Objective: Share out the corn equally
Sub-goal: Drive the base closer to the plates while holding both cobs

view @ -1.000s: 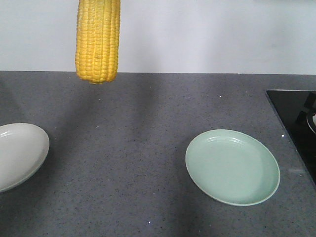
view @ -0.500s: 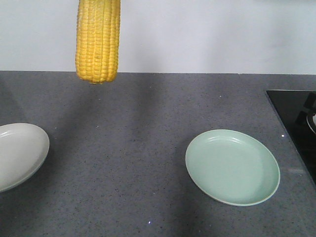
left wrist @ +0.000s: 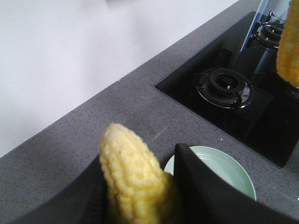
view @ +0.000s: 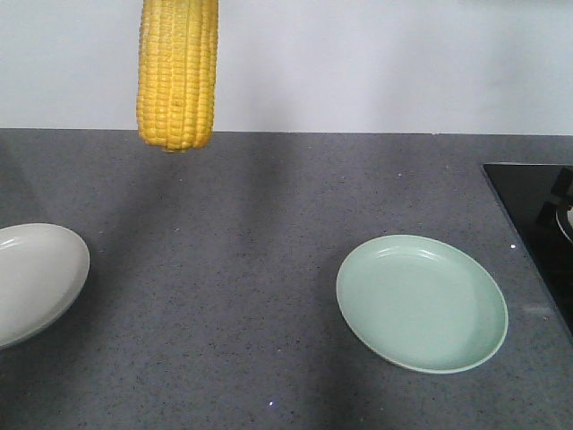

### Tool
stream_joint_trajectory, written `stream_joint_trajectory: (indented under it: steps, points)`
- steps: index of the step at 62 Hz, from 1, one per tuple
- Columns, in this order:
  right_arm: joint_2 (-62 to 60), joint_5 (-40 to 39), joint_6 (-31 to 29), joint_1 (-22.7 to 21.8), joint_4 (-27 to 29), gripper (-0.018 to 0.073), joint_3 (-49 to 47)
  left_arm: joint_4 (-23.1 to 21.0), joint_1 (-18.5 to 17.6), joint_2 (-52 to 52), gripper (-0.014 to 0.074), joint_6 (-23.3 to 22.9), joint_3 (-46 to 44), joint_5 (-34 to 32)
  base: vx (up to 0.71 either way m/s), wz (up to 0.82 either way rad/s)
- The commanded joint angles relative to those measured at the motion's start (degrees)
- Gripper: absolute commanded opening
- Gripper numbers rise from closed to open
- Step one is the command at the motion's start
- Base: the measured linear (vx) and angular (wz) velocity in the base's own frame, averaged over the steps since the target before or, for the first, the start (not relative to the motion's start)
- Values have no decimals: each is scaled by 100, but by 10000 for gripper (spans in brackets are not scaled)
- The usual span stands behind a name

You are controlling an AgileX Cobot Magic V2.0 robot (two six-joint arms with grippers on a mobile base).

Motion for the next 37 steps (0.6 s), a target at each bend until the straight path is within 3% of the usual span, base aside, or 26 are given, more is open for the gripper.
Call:
stream_joint_trajectory:
  steps: [1,27,37]
  points:
    - [-171,-34,-27,-16,214,-1,-80,-171,-38,-228,-6,-26,-132,-186,0,0]
    - [-171,-24,2,-16,188,-1,-80,-171,-38,-228,-6,-26,-132,-186,0,0]
    - [-166,-24,319,-16,-21,-1,-80,-171,-38,-228,-6,-26,-132,-186,0,0]
